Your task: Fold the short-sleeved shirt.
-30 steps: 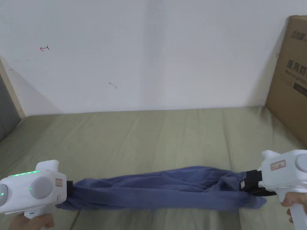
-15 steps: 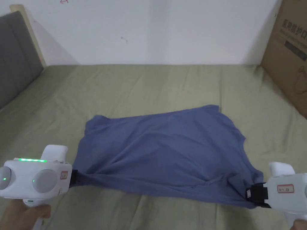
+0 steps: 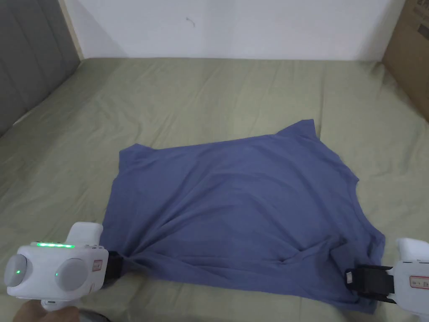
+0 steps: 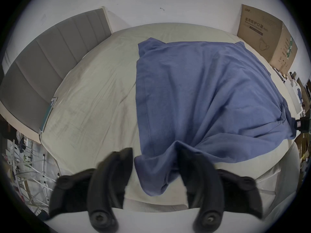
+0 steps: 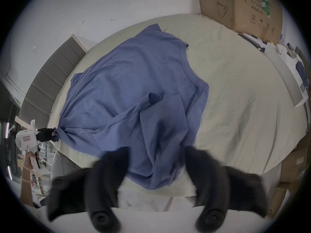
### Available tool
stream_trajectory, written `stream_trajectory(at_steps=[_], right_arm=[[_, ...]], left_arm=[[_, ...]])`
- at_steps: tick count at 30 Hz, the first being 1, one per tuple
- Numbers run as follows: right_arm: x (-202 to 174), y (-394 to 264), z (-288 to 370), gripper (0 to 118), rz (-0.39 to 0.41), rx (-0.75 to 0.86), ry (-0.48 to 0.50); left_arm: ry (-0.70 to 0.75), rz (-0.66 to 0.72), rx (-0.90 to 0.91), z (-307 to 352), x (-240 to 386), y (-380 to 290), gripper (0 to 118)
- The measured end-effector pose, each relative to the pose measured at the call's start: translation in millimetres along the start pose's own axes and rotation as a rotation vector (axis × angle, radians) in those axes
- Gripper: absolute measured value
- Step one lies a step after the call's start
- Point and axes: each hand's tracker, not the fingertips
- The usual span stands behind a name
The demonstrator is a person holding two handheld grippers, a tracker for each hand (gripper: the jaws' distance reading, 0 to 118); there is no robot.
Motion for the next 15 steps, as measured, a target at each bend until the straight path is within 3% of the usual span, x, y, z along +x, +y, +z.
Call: stream_trajectory(at_steps=[1,6,8,9,10,11,15], right_arm=[[-1,0,5,93,0.017,0.024,-0.006],[-13,13,37,90,0.037,0.085,-0.009],[-19,23,47,54,0.049,0.114,0.031],[-25,29,50,30,0.063,0.128,0.038],[-32,36,51,9,0.073,0.137,0.029],[-37,42,50,4,0.081,0.152,0.012],[-50,75,36,0,0.069,0.169,0.060]], left_arm=[[-0.016,0.015,-0.001,4,-4,0,67],[-0.084,0.108,0.048,36,-18,11,69],[-0.127,0.146,0.071,48,-18,23,58],[-0.137,0.150,0.083,52,-18,31,41],[-0.144,0.146,0.098,54,-15,40,11],[-0.134,0.147,0.100,54,-12,50,1],[-0.158,0.122,0.100,33,1,98,0]])
